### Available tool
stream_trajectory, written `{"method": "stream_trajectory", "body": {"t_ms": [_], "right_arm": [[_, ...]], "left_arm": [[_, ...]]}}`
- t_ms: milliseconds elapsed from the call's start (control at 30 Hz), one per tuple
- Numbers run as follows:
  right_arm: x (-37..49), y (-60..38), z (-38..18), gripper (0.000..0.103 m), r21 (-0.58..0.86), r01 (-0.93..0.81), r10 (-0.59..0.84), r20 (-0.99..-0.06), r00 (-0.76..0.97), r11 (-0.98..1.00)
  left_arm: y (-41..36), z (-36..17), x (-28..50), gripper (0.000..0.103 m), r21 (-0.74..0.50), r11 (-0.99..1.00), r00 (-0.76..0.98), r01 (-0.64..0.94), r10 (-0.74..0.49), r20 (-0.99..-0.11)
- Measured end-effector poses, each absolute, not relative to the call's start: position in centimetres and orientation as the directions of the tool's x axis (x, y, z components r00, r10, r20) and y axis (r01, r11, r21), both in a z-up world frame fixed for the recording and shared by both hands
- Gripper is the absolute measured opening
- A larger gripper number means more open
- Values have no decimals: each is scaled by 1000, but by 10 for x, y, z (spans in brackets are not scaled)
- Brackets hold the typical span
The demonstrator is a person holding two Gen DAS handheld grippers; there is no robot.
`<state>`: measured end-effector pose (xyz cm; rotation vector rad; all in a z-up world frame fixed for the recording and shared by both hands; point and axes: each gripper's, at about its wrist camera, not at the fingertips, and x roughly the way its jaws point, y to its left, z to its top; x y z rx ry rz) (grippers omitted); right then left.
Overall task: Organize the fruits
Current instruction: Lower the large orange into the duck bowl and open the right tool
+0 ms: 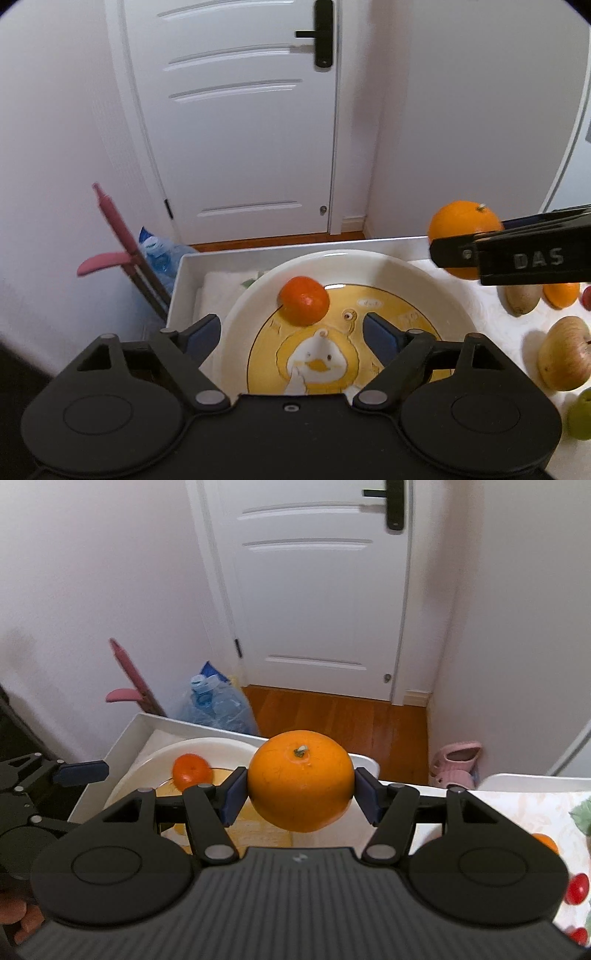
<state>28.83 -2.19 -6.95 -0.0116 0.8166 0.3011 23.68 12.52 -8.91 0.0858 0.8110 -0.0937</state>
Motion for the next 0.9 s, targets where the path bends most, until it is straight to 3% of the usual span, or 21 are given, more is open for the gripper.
{"method": "stream_trajectory", "body": {"t_ms": [633,733,767,900], "right_arm": [[298,30,-108,77,67,-411,321,-741,590,909],[294,27,-101,91,64,-397,320,-713,624,916],[292,26,-98,102,56,-391,315,-701,639,919],[287,22,-90,103,51,-389,314,-690,652,920]], "left_arm": [[153,-89,206,88,44,999,684,30,11,-730],[153,-89,206,88,41,999,684,34,7,-729],[153,-89,205,88,41,999,685,35,6,-728],[153,-87,204,89,40,998,688,41,1,-725]]}}
